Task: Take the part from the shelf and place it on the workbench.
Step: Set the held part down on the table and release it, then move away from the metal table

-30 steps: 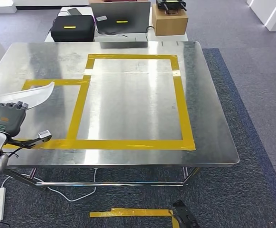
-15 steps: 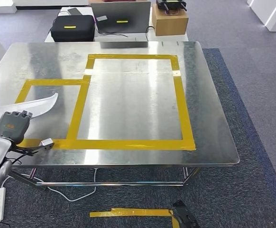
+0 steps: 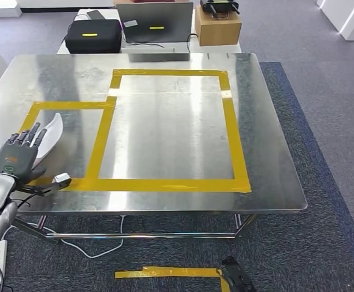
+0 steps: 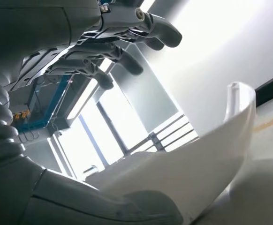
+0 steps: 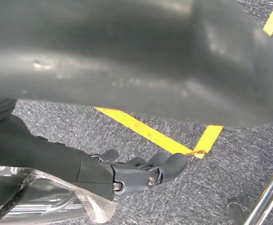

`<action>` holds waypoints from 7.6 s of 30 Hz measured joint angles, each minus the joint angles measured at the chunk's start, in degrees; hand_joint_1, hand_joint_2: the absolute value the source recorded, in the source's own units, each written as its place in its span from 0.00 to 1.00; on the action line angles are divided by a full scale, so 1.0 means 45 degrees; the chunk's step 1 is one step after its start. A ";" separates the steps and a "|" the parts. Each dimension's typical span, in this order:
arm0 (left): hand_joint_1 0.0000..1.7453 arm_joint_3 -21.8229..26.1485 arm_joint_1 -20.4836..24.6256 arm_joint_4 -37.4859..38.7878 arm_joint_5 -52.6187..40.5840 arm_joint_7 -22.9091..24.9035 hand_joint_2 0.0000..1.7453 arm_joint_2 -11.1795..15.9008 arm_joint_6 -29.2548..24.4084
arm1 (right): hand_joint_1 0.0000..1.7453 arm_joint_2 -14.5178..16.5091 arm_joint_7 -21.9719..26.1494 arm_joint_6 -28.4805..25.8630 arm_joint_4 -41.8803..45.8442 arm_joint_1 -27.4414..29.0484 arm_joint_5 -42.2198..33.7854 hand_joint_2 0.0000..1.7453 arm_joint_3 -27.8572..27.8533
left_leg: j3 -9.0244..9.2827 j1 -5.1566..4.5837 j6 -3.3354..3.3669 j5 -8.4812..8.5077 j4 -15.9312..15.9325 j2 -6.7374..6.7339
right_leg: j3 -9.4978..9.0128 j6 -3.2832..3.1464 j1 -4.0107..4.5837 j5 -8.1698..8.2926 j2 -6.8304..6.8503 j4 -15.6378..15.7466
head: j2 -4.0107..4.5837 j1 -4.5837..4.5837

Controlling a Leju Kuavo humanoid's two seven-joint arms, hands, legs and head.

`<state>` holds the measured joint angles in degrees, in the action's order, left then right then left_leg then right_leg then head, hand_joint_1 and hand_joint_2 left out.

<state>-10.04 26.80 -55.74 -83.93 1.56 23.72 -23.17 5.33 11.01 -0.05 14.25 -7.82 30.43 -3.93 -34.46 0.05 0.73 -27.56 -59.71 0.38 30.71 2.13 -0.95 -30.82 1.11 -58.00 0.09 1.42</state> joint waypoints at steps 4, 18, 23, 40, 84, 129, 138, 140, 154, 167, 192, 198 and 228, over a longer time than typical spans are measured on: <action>0.00 0.0147 0.0036 -0.0091 0.0260 -0.0031 0.00 -0.0092 -0.0271 | 0.00 0.0000 -0.0009 -0.0017 0.0000 -0.0006 -0.0008 0.00 0.0000 | 0.0000 0.0000 0.0000 0.0000 0.0000 0.0000 | 0.0000 0.0000 0.0000 0.0000 0.0000 0.0000 | 0.0000 0.0000; 0.00 0.1029 0.0049 -0.1330 0.1309 -0.0487 0.00 -0.0254 -0.1506 | 0.00 0.0002 0.0007 -0.0036 0.0000 -0.0029 -0.0015 0.00 0.0004 | -0.0001 -0.0025 0.0001 -0.0001 -0.0014 0.0001 | -0.0004 0.0012 -0.0018 0.0009 0.0003 0.0009 | 0.0000 0.0002; 0.00 0.1295 0.0064 -0.1655 0.1287 -0.0636 0.00 -0.0192 -0.1508 | 0.00 0.0005 -0.0006 -0.0035 0.0000 -0.0072 -0.0015 0.00 0.0022 | -0.0005 -0.0078 0.0020 -0.0013 -0.0034 0.0002 | -0.0004 0.0041 -0.0068 0.0023 0.0004 0.0014 | 0.0000 0.0002; 0.00 0.1473 0.0059 -0.2033 0.1169 -0.0686 0.00 0.0032 -0.1518 | 0.00 0.0015 -0.0036 -0.0032 0.0001 -0.0149 -0.0012 0.00 0.0030 | 0.0313 -0.0064 0.0141 -0.0017 0.0261 0.0172 | 0.1035 -0.0048 -0.0023 0.0813 -0.0336 -0.0576 | 0.0000 -0.0023; 0.00 0.3183 -0.3516 -0.4512 0.2448 -0.1083 0.00 0.2328 -0.0782 | 0.00 0.0495 -0.0698 -0.0024 0.0005 -0.0250 -0.0113 0.00 0.0330 | -0.0818 0.0153 -0.0696 -0.1029 -0.2869 -0.0027 | 0.0535 -0.0698 0.0144 0.0813 -0.0175 0.0199 | 0.0000 0.0028; 0.00 0.6855 -0.8395 -0.2656 0.9788 -0.5978 0.00 -0.4367 0.1145 | 0.00 0.0582 -0.0483 -0.0889 0.0141 0.0160 -0.1616 0.00 0.0457 | -0.0115 0.0127 0.0242 0.0541 0.0450 -0.0115 | 0.1615 -0.0017 0.0219 -0.1375 -0.0222 -0.3380 | 0.0000 -0.0069; 0.00 1.1512 -0.7190 0.3516 1.2377 -0.7538 0.00 -0.6379 0.4366 | 0.00 0.0590 -0.0227 -0.1163 0.0171 0.0225 -0.2233 0.00 0.0443 | -0.1027 0.0081 -0.0226 0.1606 0.0547 -0.0030 | -0.1368 -0.0274 0.0220 -0.0237 -0.0343 0.0878 | 0.0000 -0.0071; 0.00 1.2307 -0.7046 0.4743 1.2223 -0.7533 0.00 -0.6585 0.4432 | 0.00 0.0597 -0.0227 -0.1218 0.0169 0.0239 -0.2291 0.00 0.0438 | -0.1268 0.0096 -0.0347 0.0642 -0.0244 -0.0022 | -0.1118 -0.0462 0.0177 0.0036 -0.0246 0.0868 | 0.0000 -0.0026; 0.00 1.3327 -0.6443 0.8015 1.0257 -0.6456 0.00 -0.7015 0.4250 | 0.00 0.0584 -0.0055 -0.1477 0.0158 0.0326 -0.2778 0.00 0.0426 | 0.1166 0.0011 0.0193 -0.0160 0.0738 -0.0079 | 0.0842 -0.0150 0.0272 0.0686 -0.0095 -0.0068 | 0.0000 -0.0013; 0.00 1.3465 -0.6242 0.8728 0.9755 -0.6414 0.00 -0.7032 0.4392 | 0.00 0.0471 -0.0002 -0.1529 0.0159 0.0397 -0.2914 0.00 0.0364 | -0.0598 0.0121 -0.0242 0.1349 0.0357 -0.0131 | -0.1321 -0.0030 0.0017 -0.0501 -0.0274 0.0573 | 0.0000 -0.0092; 0.00 1.3498 -0.6071 0.9038 0.8932 -0.6609 0.00 -0.6938 0.4500 | 0.00 0.0441 0.0034 -0.1559 0.0155 0.0494 -0.2991 0.00 0.0364 | 0.0115 -0.0091 0.0373 0.0756 0.0887 -0.0239 | 0.0962 0.0120 0.0122 0.0068 -0.0186 -0.2973 | 0.0000 -0.0084; 0.00 1.3500 -0.6066 0.9086 0.8910 -0.6624 0.00 -0.6933 0.4501 | 0.00 0.0426 0.0078 -0.1562 0.0210 0.0440 -0.2998 0.00 0.0368 | -0.0780 -0.0070 -0.0028 0.1526 0.0429 -0.0251 | -0.1680 -0.0243 0.0118 -0.0722 -0.0250 0.0839 | 0.0000 -0.0099; 0.00 1.3551 -0.6097 0.9190 0.8145 -0.6867 0.00 -0.6927 0.4653 | 0.00 0.0356 0.0360 -0.1613 0.0223 0.0661 -0.3152 0.00 0.0601 | 0.0642 -0.0164 0.0347 0.0032 0.0523 -0.0207 | -0.0344 -0.0250 0.0115 0.0127 -0.0226 0.0359 | 0.0000 -0.0148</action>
<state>50.94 -0.63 -14.38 -47.28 -29.34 -7.45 -2.23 6.93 12.63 -7.31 15.26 -4.85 16.24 -1.23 -31.57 -0.69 2.30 -27.42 -57.36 -0.55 29.16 1.00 -0.44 -30.25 0.09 -56.39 0.09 0.75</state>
